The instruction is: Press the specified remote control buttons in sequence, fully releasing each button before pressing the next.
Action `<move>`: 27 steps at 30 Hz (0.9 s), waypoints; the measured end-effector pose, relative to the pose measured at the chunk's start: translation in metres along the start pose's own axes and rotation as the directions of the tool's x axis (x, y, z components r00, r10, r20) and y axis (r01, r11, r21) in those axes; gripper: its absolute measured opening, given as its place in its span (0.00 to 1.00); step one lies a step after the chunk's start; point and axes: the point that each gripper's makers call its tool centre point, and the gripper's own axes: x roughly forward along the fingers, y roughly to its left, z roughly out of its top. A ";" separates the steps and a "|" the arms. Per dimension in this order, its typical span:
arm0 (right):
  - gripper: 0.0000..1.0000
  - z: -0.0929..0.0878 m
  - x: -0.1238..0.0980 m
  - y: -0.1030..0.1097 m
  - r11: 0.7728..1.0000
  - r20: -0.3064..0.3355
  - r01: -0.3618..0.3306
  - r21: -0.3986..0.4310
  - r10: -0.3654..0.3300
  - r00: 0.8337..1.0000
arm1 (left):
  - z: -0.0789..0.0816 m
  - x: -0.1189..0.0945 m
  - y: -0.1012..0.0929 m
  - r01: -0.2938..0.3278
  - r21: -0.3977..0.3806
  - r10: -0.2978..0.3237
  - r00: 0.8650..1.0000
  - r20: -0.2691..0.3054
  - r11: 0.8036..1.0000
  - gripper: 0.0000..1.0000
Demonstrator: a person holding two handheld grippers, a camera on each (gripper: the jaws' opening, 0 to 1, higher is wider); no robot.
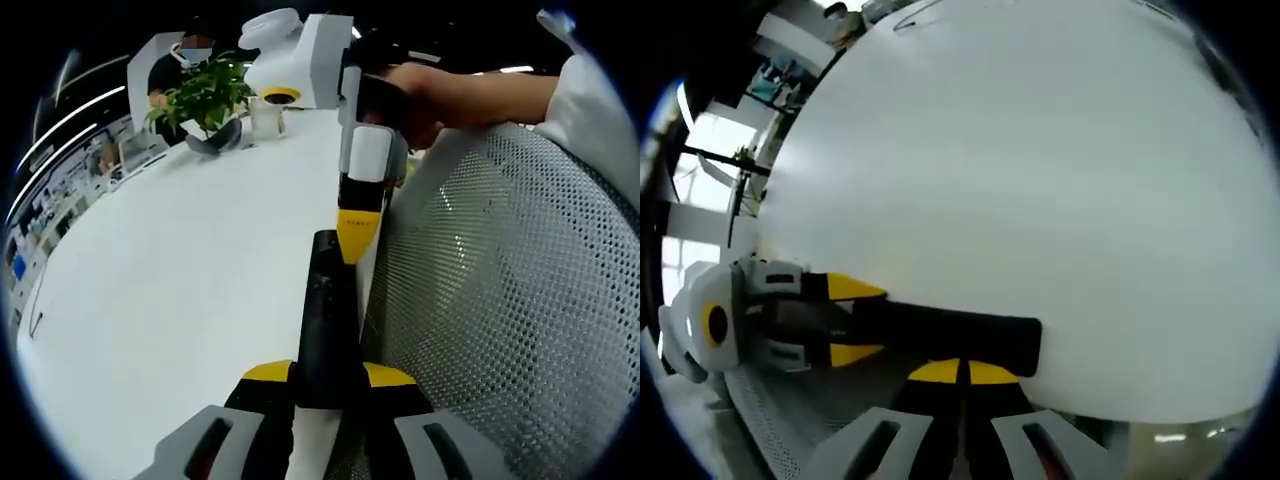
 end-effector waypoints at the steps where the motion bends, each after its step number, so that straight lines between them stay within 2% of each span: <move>1: 0.00 0.000 -0.001 0.000 1.000 -0.001 -0.002 -0.001 0.002 1.000 | 0.000 0.000 0.000 0.000 0.009 0.000 1.000 0.001 1.000 0.25; 8: 0.00 -0.001 0.000 -0.003 0.996 -0.002 -0.052 0.072 0.052 0.999 | 0.001 0.001 -0.001 0.004 -0.007 -0.004 1.000 0.007 1.000 0.25; 15: 0.00 -0.001 0.001 -0.001 1.000 -0.052 0.002 0.013 -0.001 0.999 | 0.002 0.001 0.000 0.007 -0.007 -0.007 1.000 0.008 1.000 0.25; 17: 0.00 -0.001 0.000 -0.002 1.000 -0.035 -0.013 0.026 0.014 0.999 | 0.002 0.001 0.000 0.006 -0.006 -0.006 1.000 0.008 1.000 0.25; 18: 0.00 0.000 0.000 -0.002 0.998 0.009 -0.043 0.047 0.042 0.999 | 0.002 0.001 0.000 0.006 -0.004 -0.006 1.000 0.008 1.000 0.25; 20: 0.00 0.000 -0.001 -0.001 0.997 0.067 -0.058 0.054 0.054 0.996 | 0.002 0.001 0.000 0.005 -0.001 -0.005 1.000 0.007 1.000 0.25; 22: 0.00 -0.002 -0.001 -0.001 0.997 0.063 -0.044 0.057 0.040 0.997 | 0.002 0.001 0.000 0.004 0.003 -0.004 1.000 0.005 1.000 0.25; 24: 0.00 0.000 0.000 -0.001 1.000 0.039 -0.001 0.008 0.001 0.999 | 0.002 0.001 0.000 0.004 0.005 -0.004 1.000 0.001 1.000 0.25; 27: 0.00 0.000 0.000 0.001 1.000 0.040 0.014 -0.017 -0.014 0.999 | 0.001 0.001 0.000 0.002 0.012 -0.002 1.000 -0.001 1.000 0.25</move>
